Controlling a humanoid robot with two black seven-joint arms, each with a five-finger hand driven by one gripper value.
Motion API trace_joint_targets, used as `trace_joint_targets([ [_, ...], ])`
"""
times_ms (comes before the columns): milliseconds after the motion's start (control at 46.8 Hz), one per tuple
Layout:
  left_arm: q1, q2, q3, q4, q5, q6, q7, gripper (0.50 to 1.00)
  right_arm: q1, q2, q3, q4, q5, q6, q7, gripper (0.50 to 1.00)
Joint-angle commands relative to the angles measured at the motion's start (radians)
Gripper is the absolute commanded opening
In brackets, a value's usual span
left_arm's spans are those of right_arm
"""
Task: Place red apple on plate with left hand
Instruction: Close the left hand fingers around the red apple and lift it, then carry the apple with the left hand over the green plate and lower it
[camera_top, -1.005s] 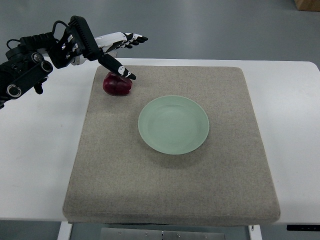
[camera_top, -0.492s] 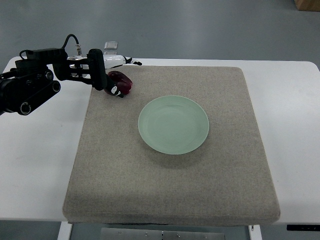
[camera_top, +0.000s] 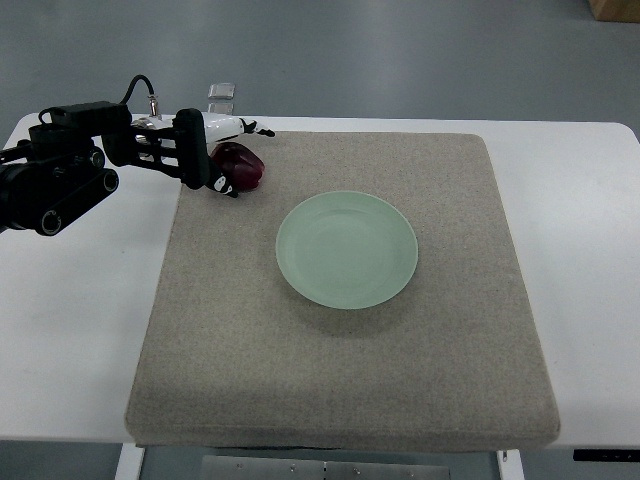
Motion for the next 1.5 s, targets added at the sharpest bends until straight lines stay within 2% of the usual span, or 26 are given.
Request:
trace_joint_targets([
  [0,0.000,0.000,0.000,0.002,0.000,0.000,0.000,0.900,0.000,0.000,0.000,0.000,0.000,0.000,0.000,0.964],
  [214,0.002,0.000,0.002,0.003,0.000,0.000,0.000,0.891,0.000,0.000,0.000,0.000,0.000,0.000,0.000,0.964],
  [449,0.002,0.000,0.002,0.005,0.000,0.002,0.000,0.742,0.000,0.000,0.000,0.000,0.000,0.000,0.000,0.964],
  [492,0.000,0.001,0.002,0.012,0.000,0.002,0.000,0.735,0.000,0.000,0.000,0.000,0.000,0.000,0.000,0.964],
  [534,0.000,0.000,0.002,0.020,0.000,0.005,0.000,0.692,0.000,0.000,0.000,0.000,0.000,0.000,0.000,0.964],
  [620,-0.001,-0.002,0.000,0.025,-0.002,0.006,0.000,0.662,0.000,0.000,0.000,0.000,0.000,0.000,0.000,0.964],
  [1005,-0.018,-0.005,-0.015,0.005,-0.017,0.006,0.000,0.683,0.000,0.000,0.000,0.000,0.000,0.000,0.000,0.964],
  [1475,-0.030,-0.006,-0.020,-0.205,-0.017,0.005,0.000,0.696,0.000,0.000,0.000,0.000,0.000,0.000,0.000,0.964],
])
